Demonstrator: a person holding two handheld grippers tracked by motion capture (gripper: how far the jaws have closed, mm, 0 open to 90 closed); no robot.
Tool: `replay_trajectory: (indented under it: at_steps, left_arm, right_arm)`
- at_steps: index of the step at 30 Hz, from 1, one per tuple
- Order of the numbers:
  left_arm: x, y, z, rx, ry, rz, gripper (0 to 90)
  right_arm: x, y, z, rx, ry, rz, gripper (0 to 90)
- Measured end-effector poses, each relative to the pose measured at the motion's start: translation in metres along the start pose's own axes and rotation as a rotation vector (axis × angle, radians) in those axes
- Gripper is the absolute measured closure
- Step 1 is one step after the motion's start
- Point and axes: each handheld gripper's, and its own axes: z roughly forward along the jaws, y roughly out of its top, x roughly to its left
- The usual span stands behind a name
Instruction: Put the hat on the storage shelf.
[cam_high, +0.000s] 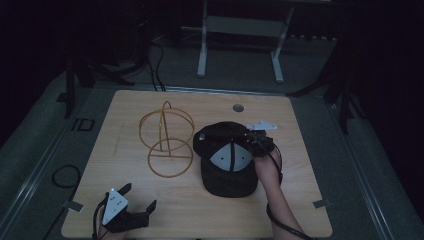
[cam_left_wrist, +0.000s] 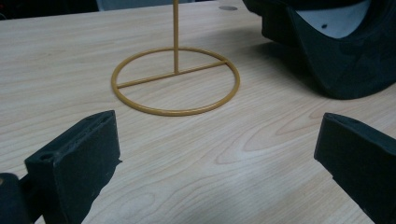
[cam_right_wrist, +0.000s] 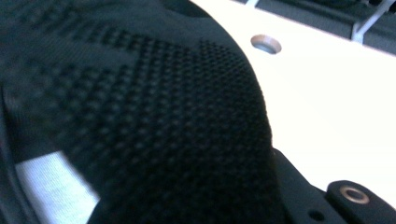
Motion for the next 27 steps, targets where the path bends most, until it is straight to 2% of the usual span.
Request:
replay_trajectory:
  at_steps: [9,17,20,26,27]
  left_arm:
    - [-0.001,0.0,0.0,0.0,-0.003,0.001,0.7]
    - [-0.003,0.001,0.0,-0.003,-0.006,0.0,0.7]
    - [-0.009,0.006,-0.001,-0.024,-0.029,-0.015,0.7]
    - [-0.022,0.014,0.002,-0.032,-0.077,-0.001,0.7]
    - [-0.026,0.018,0.006,-0.025,-0.117,-0.043,0.7]
  right_arm:
    - [-0.001,0.022,-0.031,-0.089,-0.001,-0.005,89.2]
    - [0.001,0.036,-0.061,-0.164,-0.002,-0.046,89.3]
    - [0.002,0.037,-0.07,-0.188,0.006,-0.053,89.3]
    - [0.004,0.035,-0.088,-0.239,0.046,-0.053,89.3]
    - [0.005,0.034,-0.091,-0.248,0.05,-0.056,89.3]
